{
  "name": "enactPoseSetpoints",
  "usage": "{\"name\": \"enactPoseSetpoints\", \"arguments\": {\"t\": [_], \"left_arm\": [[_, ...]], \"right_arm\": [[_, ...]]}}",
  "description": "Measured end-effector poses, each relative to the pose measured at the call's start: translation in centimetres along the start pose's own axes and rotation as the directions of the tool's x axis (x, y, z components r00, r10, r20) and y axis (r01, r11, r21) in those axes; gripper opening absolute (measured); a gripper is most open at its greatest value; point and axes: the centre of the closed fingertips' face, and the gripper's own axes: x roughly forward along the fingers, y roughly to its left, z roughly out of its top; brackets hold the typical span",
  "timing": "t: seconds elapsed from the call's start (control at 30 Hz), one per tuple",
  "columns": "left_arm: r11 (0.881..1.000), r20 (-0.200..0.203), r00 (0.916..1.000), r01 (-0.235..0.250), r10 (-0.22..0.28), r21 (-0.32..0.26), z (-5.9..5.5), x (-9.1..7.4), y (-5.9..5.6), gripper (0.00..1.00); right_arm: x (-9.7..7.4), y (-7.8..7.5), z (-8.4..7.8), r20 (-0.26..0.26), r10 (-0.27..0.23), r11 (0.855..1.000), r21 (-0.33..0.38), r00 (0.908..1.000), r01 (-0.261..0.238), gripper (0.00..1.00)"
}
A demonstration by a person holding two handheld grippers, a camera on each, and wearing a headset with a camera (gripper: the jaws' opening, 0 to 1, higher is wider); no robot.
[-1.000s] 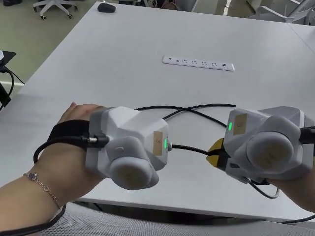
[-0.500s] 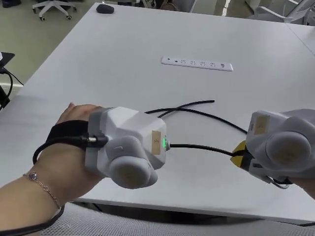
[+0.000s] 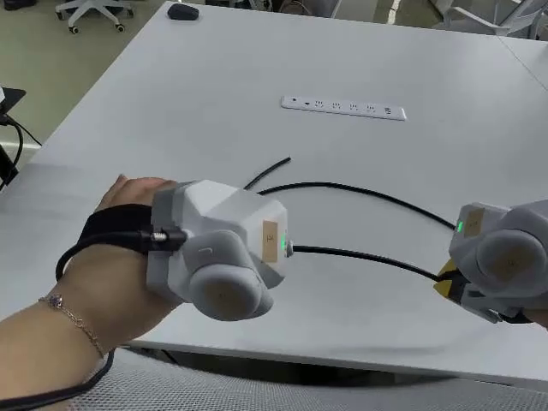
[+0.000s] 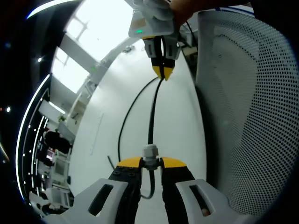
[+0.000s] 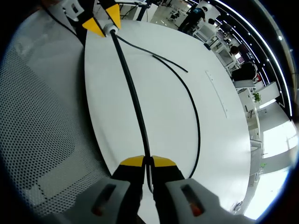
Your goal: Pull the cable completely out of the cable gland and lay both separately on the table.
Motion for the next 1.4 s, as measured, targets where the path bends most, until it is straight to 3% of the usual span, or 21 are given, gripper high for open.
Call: {"name": "enactPoseSetpoints", "arguments": {"t": [0.23, 0.3, 0.37, 0.43, 0.57, 0.63, 0.7, 0.87, 1.0, 1.03, 1.1, 1.17, 1.33, 1.4], "left_arm": [[1.000, 0.007, 1.0000, 0.003, -0.003, -0.004, 0.3, 0.1, -0.1, 0.16], [1.000, 0.002, 1.0000, 0.000, 0.000, 0.000, 0.2, 0.1, 0.0, 0.16], [1.000, 0.002, 1.0000, -0.001, 0.001, -0.004, 0.1, 0.0, 0.0, 0.16], [1.000, 0.001, 1.0000, 0.000, 0.000, -0.003, 0.1, 0.1, 0.0, 0.16], [1.000, 0.004, 1.0000, 0.005, -0.005, 0.000, 0.3, 0.2, -0.2, 0.16], [1.000, 0.004, 1.0000, 0.006, -0.006, 0.001, 0.3, 0.2, -0.2, 0.16], [1.000, 0.001, 1.0000, 0.007, -0.007, 0.004, 0.3, 0.2, -0.2, 0.16], [1.000, 0.004, 1.0000, 0.005, -0.005, 0.006, 0.4, 0.1, -0.2, 0.16], [1.000, 0.005, 1.0000, 0.005, -0.005, 0.009, 0.4, 0.1, -0.3, 0.16], [1.000, 0.005, 1.0000, 0.006, -0.006, 0.009, 0.4, 0.1, -0.3, 0.16], [1.000, 0.006, 1.0000, 0.005, -0.005, 0.011, 0.4, 0.1, -0.3, 0.16], [1.000, 0.008, 1.0000, 0.004, -0.004, 0.010, 0.4, 0.0, -0.3, 0.16], [1.000, 0.015, 0.9999, 0.001, -0.001, 0.020, 0.6, 0.0, -0.3, 0.16], [1.000, 0.016, 0.9999, 0.003, -0.003, 0.022, 0.7, 0.0, -0.4, 0.16]], "right_arm": [[0.5, 0.3, -1.8, -0.060, 0.023, 0.996, 0.085, 0.9980, -0.018, 0.06], [0.4, 0.4, -2.1, -0.086, 0.034, 0.996, 0.085, 0.9957, -0.027, 0.16], [0.1, 0.8, -1.5, -0.076, 0.075, 0.992, 0.104, 0.9943, -0.067, 0.23], [-0.2, 1.0, -0.4, -0.036, 0.089, 0.991, 0.101, 0.9953, -0.085, 0.25], [-1.0, 2.2, 3.3, 0.055, 0.150, 0.982, 0.105, 0.9873, -0.155, 0.32], [-1.1, 3.1, 5.1, 0.107, 0.181, 0.977, 0.094, 0.9777, -0.191, 0.36], [-1.3, 4.5, 7.3, 0.164, 0.223, 0.967, 0.088, 0.9609, -0.240, 0.36], [-1.6, 5.9, 12.0, 0.268, 0.212, 0.972, 0.045, 0.9397, -0.232, 0.34], [-1.5, 6.0, 14.1, 0.306, 0.167, 0.984, 0.014, 0.9372, -0.180, 0.30], [-1.5, 5.4, 14.8, 0.330, 0.128, 0.990, 0.009, 0.9351, -0.139, 0.28], [-1.7, 5.5, 15.4, 0.358, 0.122, 0.991, 0.001, 0.9259, -0.130, 0.24], [-1.7, 5.7, 15.7, 0.363, 0.127, 0.991, 0.003, 0.9233, -0.137, 0.22], [-1.8, 6.0, 16.8, 0.393, 0.101, 0.995, -0.044, 0.9141, -0.091, 0.19], [-1.9, 6.1, 17.1, 0.393, 0.092, 0.995, -0.072, 0.9147, -0.070, 0.16]]}}
